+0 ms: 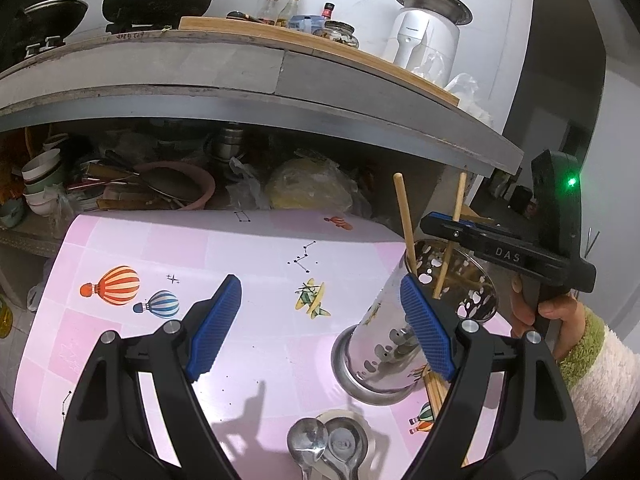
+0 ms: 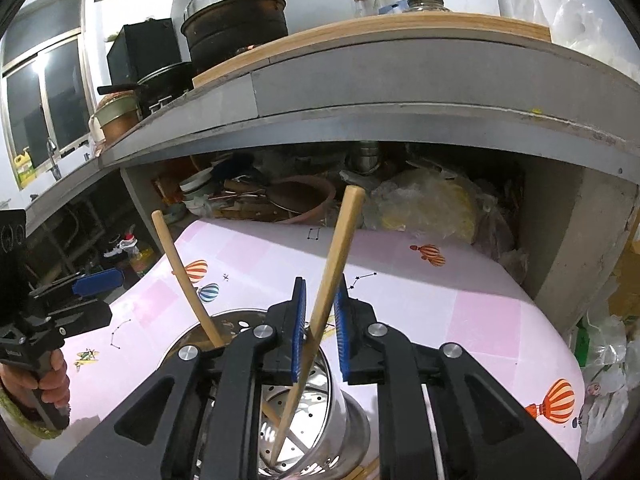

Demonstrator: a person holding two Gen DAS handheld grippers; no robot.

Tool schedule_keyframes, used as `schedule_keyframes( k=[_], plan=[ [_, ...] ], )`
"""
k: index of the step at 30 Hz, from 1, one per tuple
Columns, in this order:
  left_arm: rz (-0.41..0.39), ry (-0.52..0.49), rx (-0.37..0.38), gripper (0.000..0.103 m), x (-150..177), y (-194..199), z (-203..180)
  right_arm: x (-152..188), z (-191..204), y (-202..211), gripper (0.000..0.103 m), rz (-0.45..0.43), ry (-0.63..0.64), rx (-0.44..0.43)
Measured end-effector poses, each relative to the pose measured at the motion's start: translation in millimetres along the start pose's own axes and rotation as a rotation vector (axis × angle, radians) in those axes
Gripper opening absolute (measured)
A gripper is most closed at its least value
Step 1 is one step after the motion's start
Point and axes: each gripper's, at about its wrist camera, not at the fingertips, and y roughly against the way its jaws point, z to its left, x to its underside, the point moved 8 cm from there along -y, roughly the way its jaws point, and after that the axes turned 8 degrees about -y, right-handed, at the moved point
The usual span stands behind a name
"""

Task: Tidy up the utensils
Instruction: 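Lower the right tool's chopstick into the holder and open the right tool, then move both open tools back down to the loose chopsticks on the table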

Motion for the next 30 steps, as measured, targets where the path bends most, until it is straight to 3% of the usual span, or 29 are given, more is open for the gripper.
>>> schedule_keyframes(
  k=[3, 9, 17, 19, 21, 23, 26, 30],
  plan=[
    [-0.004, 0.005, 0.000, 0.078, -0.4, 2.0, -0.3, -3.4, -0.4, 5.9, 0.035, -0.013, -0.005, -0.005],
    [-0.013, 0.012, 0.005, 0.078, 0.0, 8.7, -1.6, -14.5, 1.4, 26.4, 0.049, -0.044, -0.030, -0.022],
    [-0.017, 0.013, 0.015, 0.078, 1.2, 30.2, -9.1, -31.7, -15.2, 109.5, 0.064, -0.174, -0.143, -0.052],
    [-0.008, 0.004, 0.022, 0.079, 4.3, 38.2, -14.3, -28.0, -21.3, 135.4, 0.072, -0.202, -0.173, -0.041],
    [0.010, -0.002, 0.029, 0.082, 9.5, 46.6, -21.2, -17.1, -33.0, 163.1, 0.080, -0.215, -0.218, 0.030],
    [0.017, -0.004, 0.042, 0.084, 15.4, 55.3, -28.3, -2.7, -41.6, 179.7, 0.082, -0.198, -0.245, 0.081],
    [0.036, -0.013, 0.079, 0.085, 28.7, 65.7, -43.9, 36.0, -61.1, 192.0, 0.090, -0.076, -0.287, 0.259],
    [0.096, -0.043, 0.106, 0.086, 52.5, 68.3, -65.5, 85.6, -75.9, 190.6, 0.096, 0.103, -0.294, 0.407]
  ],
)
